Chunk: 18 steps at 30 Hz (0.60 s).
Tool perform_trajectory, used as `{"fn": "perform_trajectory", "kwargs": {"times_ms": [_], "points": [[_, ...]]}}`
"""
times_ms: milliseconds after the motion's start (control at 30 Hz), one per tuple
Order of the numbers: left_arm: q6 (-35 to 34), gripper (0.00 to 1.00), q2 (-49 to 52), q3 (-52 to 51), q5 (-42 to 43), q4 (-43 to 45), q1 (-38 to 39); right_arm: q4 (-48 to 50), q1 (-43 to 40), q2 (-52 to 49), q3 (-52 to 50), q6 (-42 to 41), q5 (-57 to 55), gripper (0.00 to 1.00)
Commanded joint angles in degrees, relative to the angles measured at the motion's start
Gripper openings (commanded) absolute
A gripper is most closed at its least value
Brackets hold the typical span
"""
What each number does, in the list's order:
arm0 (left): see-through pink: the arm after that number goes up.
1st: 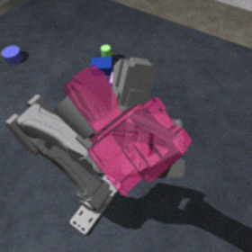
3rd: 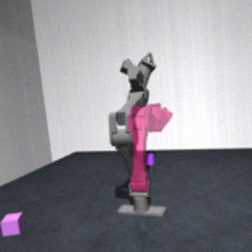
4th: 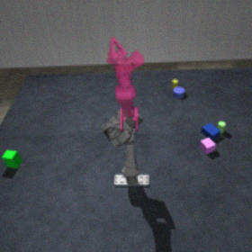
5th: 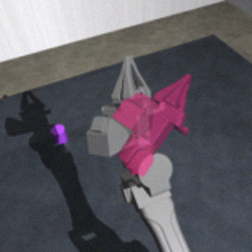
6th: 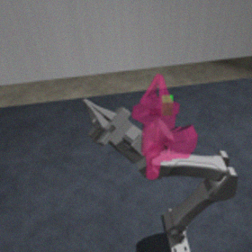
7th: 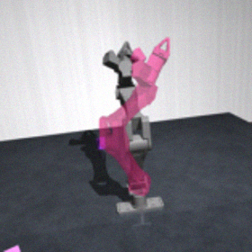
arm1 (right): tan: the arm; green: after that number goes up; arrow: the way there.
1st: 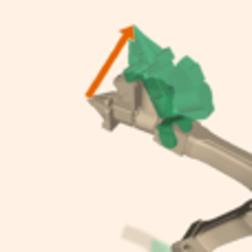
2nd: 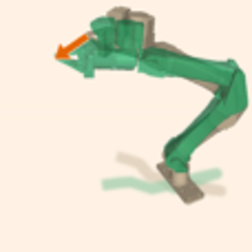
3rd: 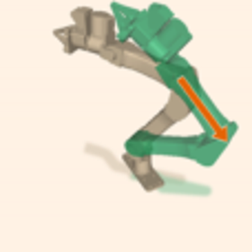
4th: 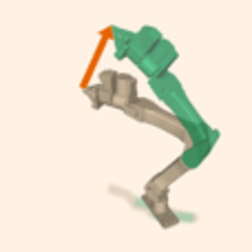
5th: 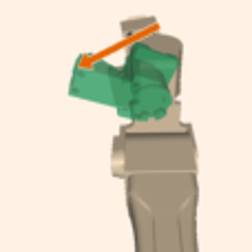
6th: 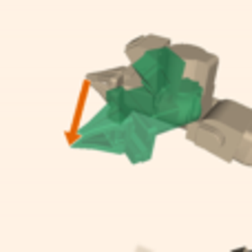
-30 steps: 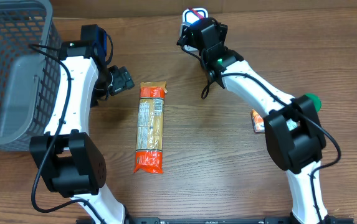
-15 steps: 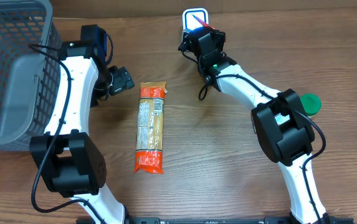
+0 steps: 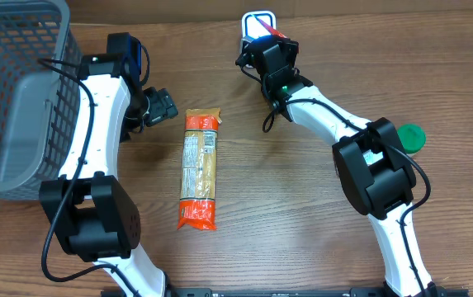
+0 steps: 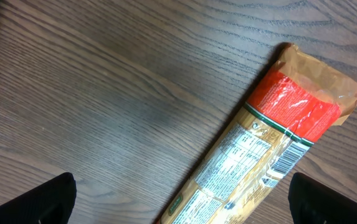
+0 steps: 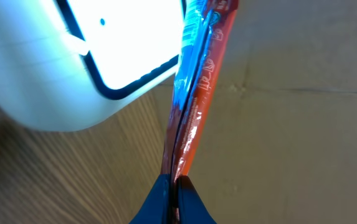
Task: Scan the item barcode
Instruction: 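Hold the red stick packet in front of the scanner window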
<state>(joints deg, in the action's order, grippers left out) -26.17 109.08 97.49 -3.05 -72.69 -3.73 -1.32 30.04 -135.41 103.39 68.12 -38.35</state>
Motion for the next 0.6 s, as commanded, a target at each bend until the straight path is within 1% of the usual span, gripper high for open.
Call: {"fn": "perform_trajectory", "kwargs": {"times_ms": [0,200,300,400,467,567], "points": [[0.4,1.0,-1.1,0.1,-0.1,-0.1,0.4,0.9,-0.2,-0.6,0.9,-0.6,-0.8,0.03],[0.4,1.0,-1.1,0.1,-0.1,-0.1,0.4,0.8,-0.2,-0.6,0.9,-1.0,-0.7,0.03],[0.4,1.0,-1.1,0.1,-0.1,-0.1,0.4,0.9,-0.2,-0.5,0.9,-6.9,-0.8,0.04],[0.4,1.0,-1.1,0.1,-0.1,-0.1,0.4,0.6,-0.1,0.8,0.9,-15.8,-3.8,0.03],[0.4,1.0,-1.1,0.1,-0.1,-0.1,0.4,-2.0,0.0,2.9,0.9,-19.2,-2.9,0.03],[0.4,1.0,-1.1,0.1,-0.1,-0.1,0.4,-8.3,0.1,7.9,0.9,-24.3,1.8,0.04]]}}
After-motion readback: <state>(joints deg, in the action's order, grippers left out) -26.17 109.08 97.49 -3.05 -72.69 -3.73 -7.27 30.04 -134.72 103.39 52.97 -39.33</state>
